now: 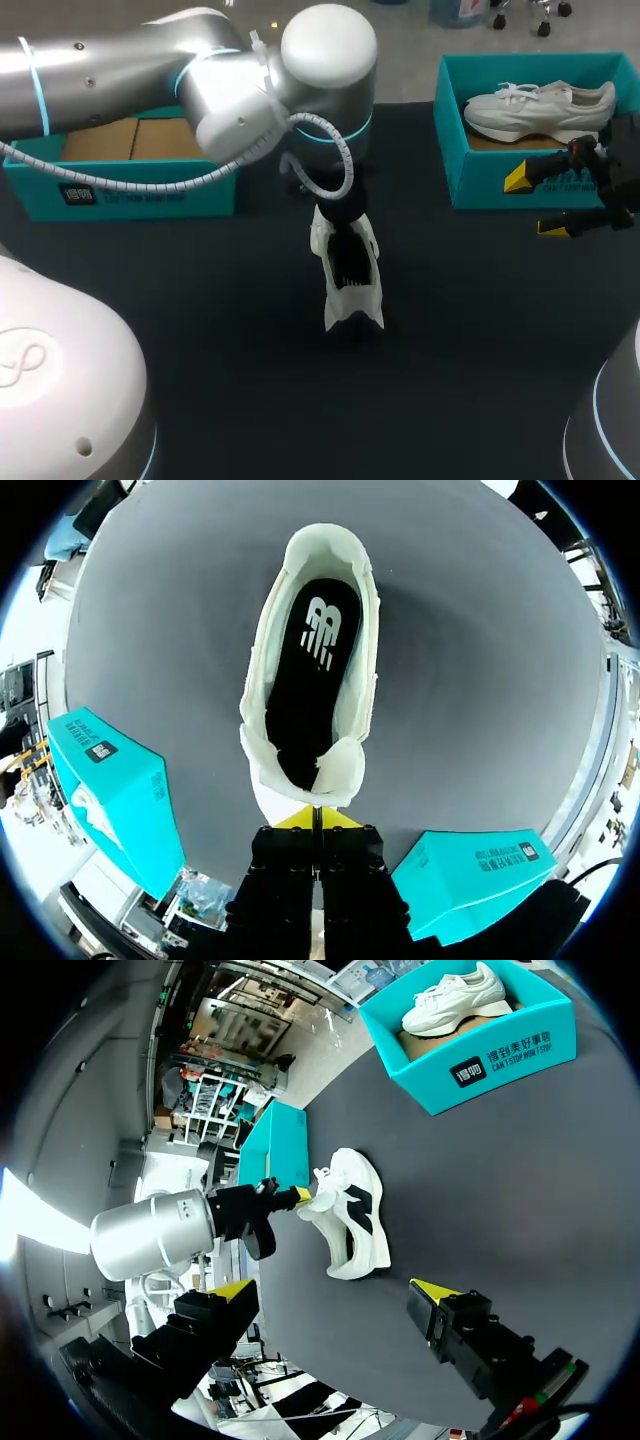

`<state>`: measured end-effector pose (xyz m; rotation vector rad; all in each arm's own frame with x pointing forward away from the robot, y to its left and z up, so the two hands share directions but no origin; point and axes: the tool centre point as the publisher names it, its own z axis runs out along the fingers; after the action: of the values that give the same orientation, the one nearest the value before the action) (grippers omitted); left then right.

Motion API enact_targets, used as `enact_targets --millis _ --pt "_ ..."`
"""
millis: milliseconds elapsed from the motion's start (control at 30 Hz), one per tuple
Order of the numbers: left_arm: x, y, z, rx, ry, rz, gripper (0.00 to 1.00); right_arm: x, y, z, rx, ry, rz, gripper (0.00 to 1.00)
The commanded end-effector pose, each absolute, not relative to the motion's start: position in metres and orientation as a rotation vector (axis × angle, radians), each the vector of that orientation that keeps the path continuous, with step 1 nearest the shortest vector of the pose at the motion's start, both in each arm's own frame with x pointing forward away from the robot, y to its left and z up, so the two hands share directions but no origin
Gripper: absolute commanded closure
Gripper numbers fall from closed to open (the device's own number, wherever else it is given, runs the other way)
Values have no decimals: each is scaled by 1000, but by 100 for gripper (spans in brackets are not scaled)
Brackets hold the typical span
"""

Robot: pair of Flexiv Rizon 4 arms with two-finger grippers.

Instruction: Take the shoe out of the shoebox, open the shoe tongue, remove and reinsert the insole, then place the shoe into the shoebox

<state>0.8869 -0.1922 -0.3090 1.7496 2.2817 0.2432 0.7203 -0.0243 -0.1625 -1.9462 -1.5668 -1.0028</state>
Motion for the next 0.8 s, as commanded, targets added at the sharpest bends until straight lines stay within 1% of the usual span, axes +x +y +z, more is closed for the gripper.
enact_targets --millis 33,333,567,800 --pt "885 -199 -320 1766 2286 251 100 719 -24 -163 -1950 -1566 -1002 0" --pt "868 -199 -328 1806 2281 299 100 719 -24 -163 -1950 -1566 -1002 0" --pt "884 -205 -304 1746 2238 246 100 719 -24 -163 -1950 -1566 -1002 0" --pt "893 -230 -307 1802 2202 173 100 719 -24 -163 -1950 -1566 -1002 0"
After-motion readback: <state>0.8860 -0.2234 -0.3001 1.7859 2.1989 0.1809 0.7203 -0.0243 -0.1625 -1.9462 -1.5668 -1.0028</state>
